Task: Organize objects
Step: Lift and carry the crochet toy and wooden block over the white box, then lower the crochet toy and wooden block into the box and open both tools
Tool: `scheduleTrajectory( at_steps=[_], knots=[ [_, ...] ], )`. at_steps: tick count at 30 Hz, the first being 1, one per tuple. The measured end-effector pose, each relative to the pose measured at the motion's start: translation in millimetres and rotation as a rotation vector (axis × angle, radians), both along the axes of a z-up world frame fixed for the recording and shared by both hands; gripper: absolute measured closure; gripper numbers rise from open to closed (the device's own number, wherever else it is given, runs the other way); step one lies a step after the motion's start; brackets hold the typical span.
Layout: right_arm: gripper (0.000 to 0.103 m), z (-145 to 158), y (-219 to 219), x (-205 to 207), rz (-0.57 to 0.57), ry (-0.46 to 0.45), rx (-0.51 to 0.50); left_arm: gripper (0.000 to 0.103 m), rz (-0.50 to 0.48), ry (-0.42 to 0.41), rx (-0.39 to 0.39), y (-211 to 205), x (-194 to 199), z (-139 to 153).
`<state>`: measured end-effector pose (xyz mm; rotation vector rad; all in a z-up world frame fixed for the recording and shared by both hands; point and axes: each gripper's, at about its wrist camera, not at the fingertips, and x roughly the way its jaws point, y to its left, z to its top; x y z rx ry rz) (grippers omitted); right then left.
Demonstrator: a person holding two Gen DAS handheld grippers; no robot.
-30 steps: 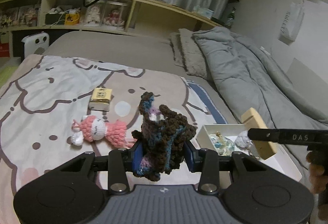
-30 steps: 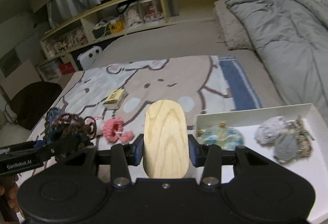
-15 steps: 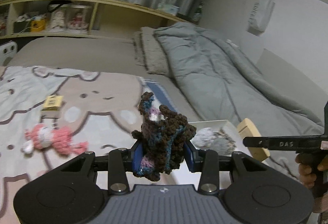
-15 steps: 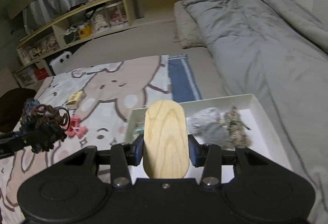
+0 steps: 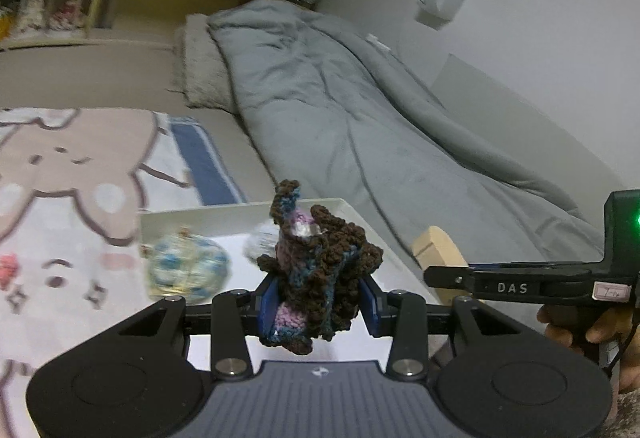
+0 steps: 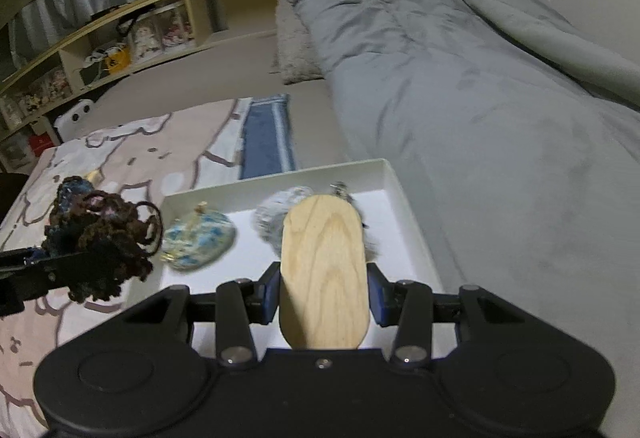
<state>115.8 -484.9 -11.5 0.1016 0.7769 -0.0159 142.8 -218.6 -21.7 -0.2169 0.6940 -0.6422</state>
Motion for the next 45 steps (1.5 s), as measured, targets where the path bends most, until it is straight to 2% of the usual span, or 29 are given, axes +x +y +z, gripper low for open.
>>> scheduleTrajectory(
  at_steps=[10, 18, 25, 27, 29, 34, 45],
  knots=[
    [0.059, -25.7, -30.3, 0.4, 0.018, 0.039, -0.026, 0.06, -0.072, 0.051, -0.053, -66.4, 4.8, -27.7],
    [0.059, -51.8, -31.8, 10.7, 0.066, 0.081, -0.058, 0.06, -0.085, 0.129, 0.02, -83.4, 8.6, -69.0],
    [0.058, -66.3, -26.8, 17.5, 0.102, 0.111, -0.08, 0.06, -0.092, 0.177, 0.054, -85.9, 10.9, -95.5],
    [0.045, -67.4, -26.8, 15.9, 0.096, 0.118, -0.087, 0.06, -0.094, 0.186, 0.064, -86.8, 10.2, -101.5],
    [0.044, -65.5, -28.6, 12.2, 0.093, 0.109, -0.082, 0.06, -0.098, 0.199, 0.063, -87.9, 10.5, -106.2],
    [0.054, -60.3, -36.5, 7.0, 0.054, 0.11, -0.05, 0.06, -0.117, 0.2, 0.059, -96.9, 13.3, -107.6],
    [0.054, -58.9, -43.5, 4.9, -0.003, 0.113, -0.05, 0.06, -0.161, 0.217, 0.037, -133.5, 24.2, -113.2]
  ],
)
